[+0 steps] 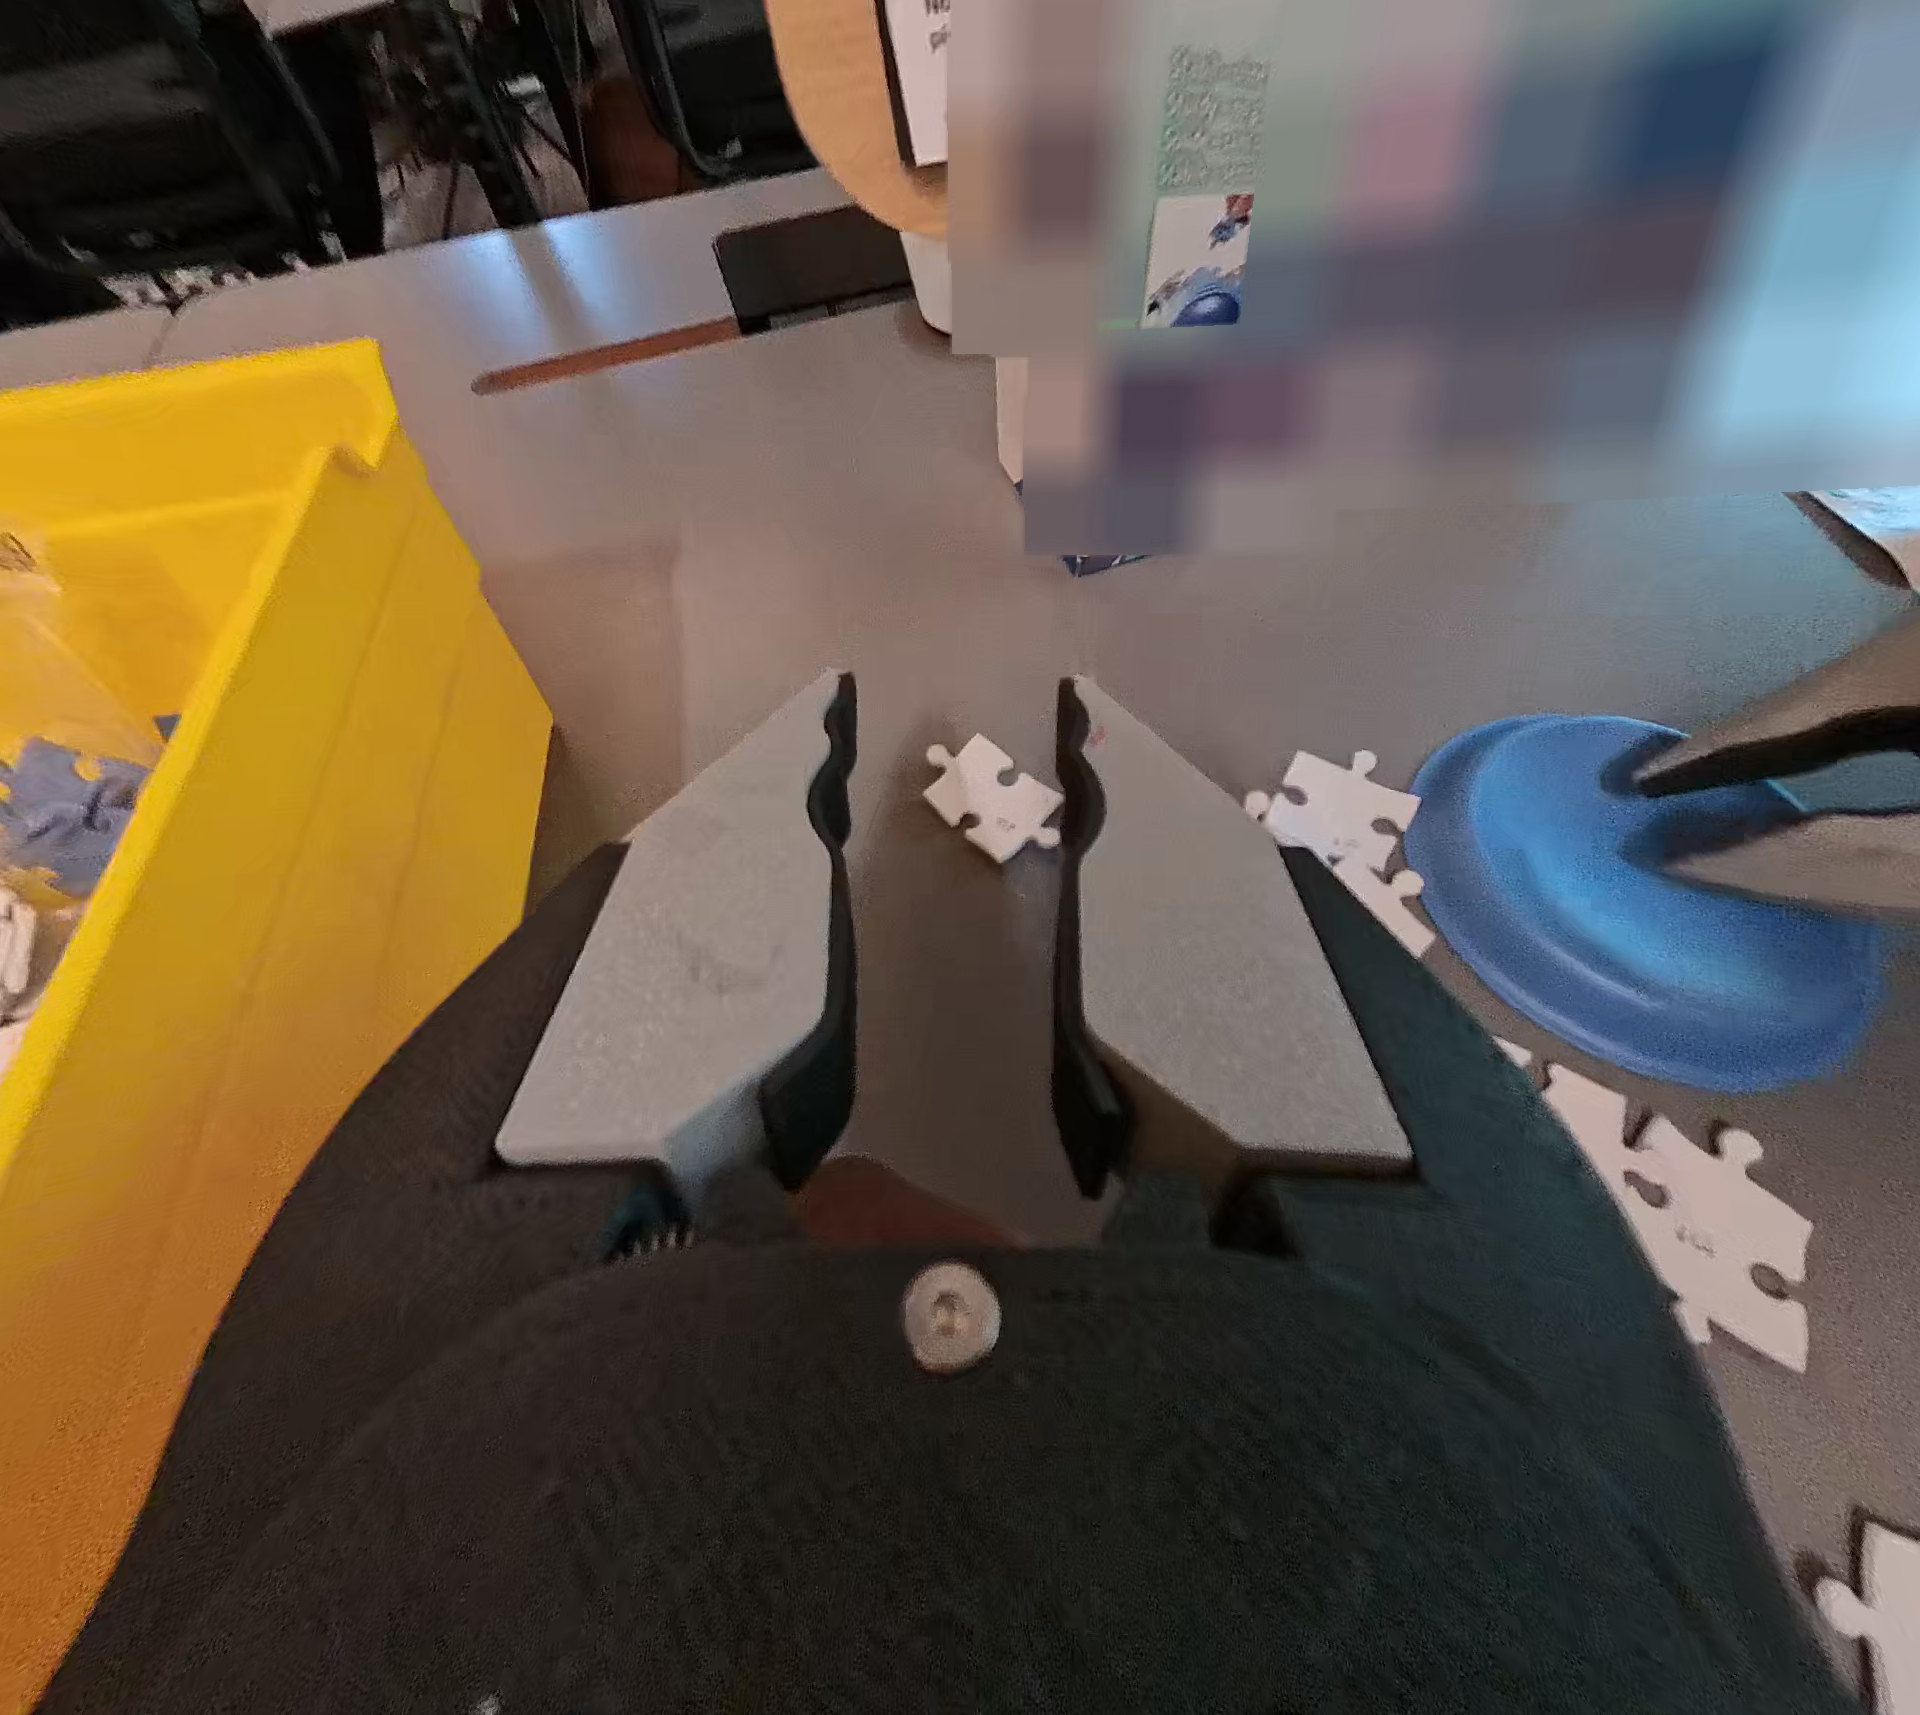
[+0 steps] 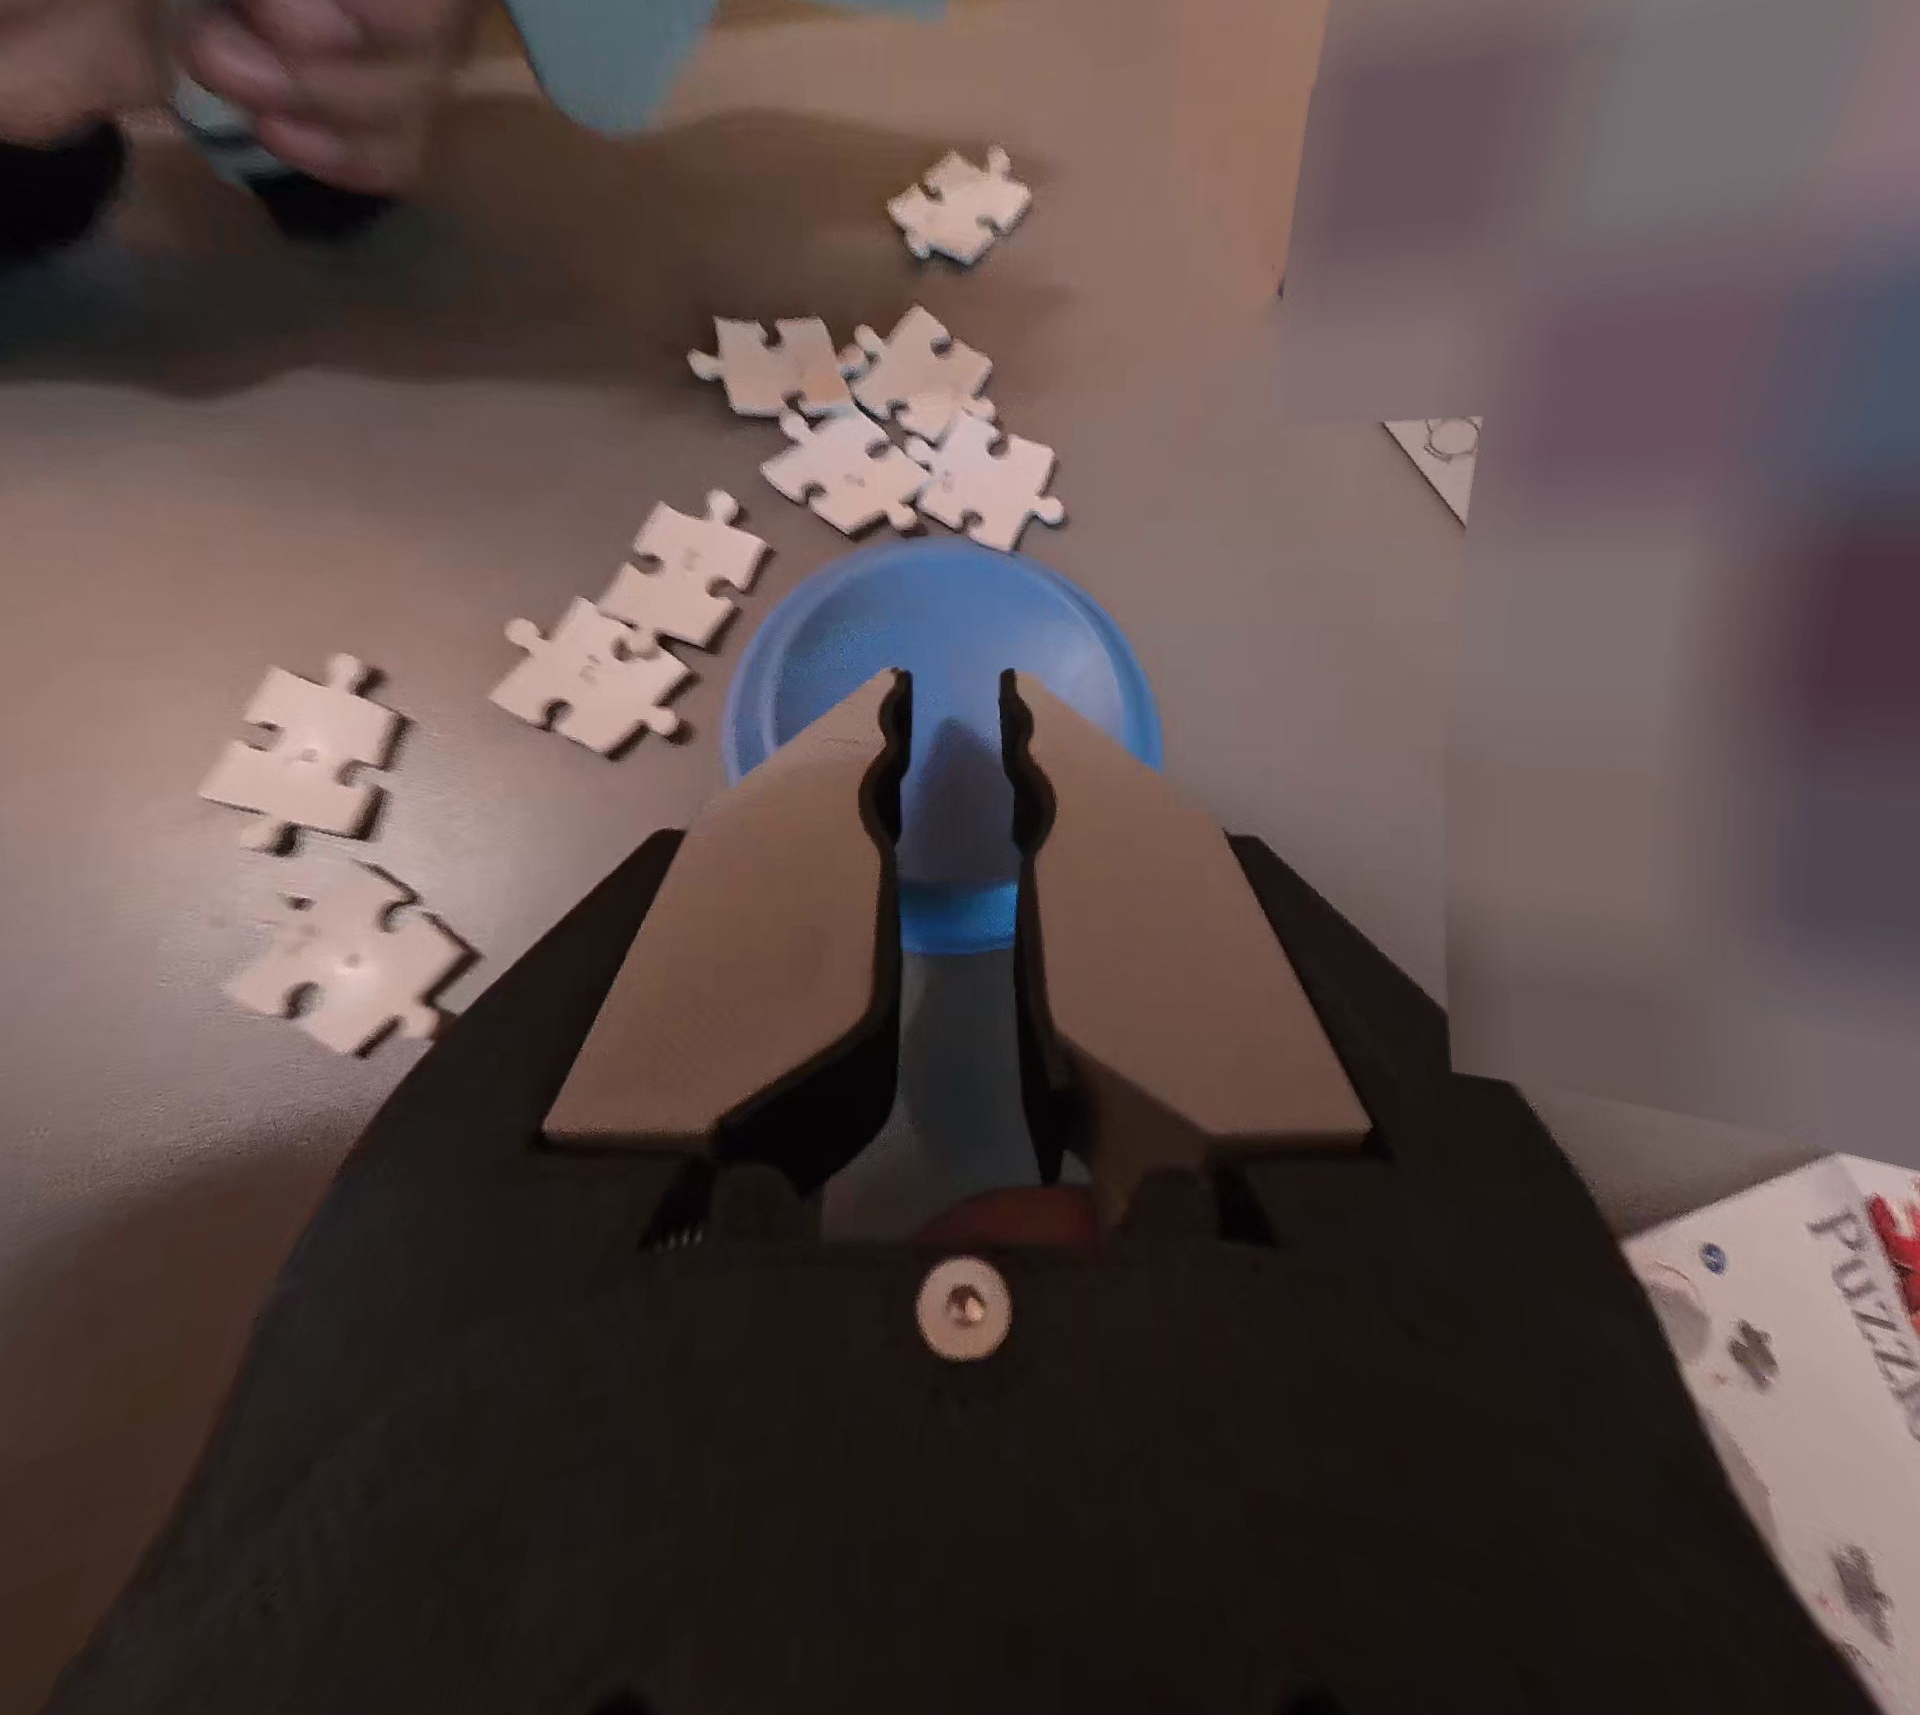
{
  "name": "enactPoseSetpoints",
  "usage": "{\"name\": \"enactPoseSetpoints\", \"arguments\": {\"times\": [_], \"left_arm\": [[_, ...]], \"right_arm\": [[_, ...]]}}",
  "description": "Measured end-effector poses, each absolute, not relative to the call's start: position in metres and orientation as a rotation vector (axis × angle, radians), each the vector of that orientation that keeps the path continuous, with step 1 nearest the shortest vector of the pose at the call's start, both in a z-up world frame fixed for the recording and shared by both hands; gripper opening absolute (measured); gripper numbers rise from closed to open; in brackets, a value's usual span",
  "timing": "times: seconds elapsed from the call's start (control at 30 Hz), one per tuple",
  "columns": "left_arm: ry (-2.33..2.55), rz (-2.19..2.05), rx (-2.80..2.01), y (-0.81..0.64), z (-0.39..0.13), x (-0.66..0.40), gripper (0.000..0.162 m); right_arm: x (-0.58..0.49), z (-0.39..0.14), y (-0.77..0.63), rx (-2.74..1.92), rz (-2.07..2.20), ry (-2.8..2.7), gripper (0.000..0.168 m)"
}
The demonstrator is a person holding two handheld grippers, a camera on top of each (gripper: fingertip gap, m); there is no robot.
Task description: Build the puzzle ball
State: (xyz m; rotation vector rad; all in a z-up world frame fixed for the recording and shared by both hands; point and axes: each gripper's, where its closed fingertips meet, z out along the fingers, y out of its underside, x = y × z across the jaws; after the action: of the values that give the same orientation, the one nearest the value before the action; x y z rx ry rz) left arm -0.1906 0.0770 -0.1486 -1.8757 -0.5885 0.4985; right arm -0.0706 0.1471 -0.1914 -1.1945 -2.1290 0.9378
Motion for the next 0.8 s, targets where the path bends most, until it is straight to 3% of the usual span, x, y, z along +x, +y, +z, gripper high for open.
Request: {"name": "enactPoseSetpoints", "arguments": {"times": [0.27,0.6,0.8], "left_arm": [[-0.623,0.592,-1.849,0.066,-0.144,-0.204,0.038],[-0.459,0.460,-1.968,0.079,-0.157,-0.175,0.033],[-0.459,0.507,-1.968,0.076,-0.157,-0.179,0.033]], "right_arm": [[-0.061,-0.204,0.120,-1.148,0.904,-2.209,0.027],[-0.072,-0.202,0.159,-1.151,0.679,-2.059,0.016],[-0.085,-0.171,0.181,-1.123,0.733,-1.837,0.013]]}}
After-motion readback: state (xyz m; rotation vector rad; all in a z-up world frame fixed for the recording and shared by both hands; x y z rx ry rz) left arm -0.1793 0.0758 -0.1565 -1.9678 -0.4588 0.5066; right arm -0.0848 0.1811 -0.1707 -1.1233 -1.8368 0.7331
